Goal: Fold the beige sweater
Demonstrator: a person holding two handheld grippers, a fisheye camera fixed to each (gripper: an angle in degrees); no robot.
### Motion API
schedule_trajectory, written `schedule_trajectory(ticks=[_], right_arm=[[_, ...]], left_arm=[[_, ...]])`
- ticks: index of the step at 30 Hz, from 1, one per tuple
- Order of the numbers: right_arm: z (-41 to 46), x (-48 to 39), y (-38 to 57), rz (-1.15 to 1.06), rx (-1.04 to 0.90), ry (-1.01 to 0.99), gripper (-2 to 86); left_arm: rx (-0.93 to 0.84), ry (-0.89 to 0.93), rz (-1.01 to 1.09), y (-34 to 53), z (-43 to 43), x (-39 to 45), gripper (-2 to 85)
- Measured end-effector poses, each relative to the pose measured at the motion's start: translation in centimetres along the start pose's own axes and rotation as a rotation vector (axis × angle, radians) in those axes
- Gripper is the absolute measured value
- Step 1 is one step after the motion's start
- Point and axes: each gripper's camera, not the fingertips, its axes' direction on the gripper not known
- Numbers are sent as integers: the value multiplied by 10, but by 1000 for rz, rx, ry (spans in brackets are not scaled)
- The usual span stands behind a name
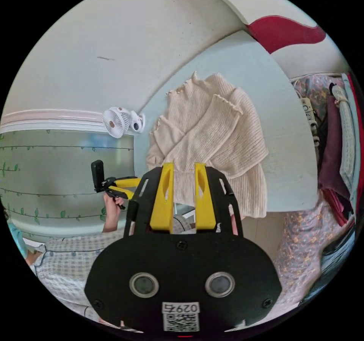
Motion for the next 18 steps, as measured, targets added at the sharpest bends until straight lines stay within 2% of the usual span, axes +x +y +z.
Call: schedule_trajectory(ticks=[5, 10, 12, 16, 18], right_arm=[[28, 47, -41, 118, -95, -37, 100], [48, 54, -49, 147, -133, -113, 49], [42, 43, -45, 73, -83, -268, 27], [34, -8, -42, -89, -71, -334, 17], [47, -64, -39, -249, -131, -401, 16]], left_arm=[[59, 81, -57, -5, -2, -16, 136], [117, 150, -152, 17, -13, -41, 134], [177, 181, -188, 36, -26, -51, 129], [279, 178, -229, 75, -53, -59, 115], [342, 182, -258, 106, -68, -66, 111]])
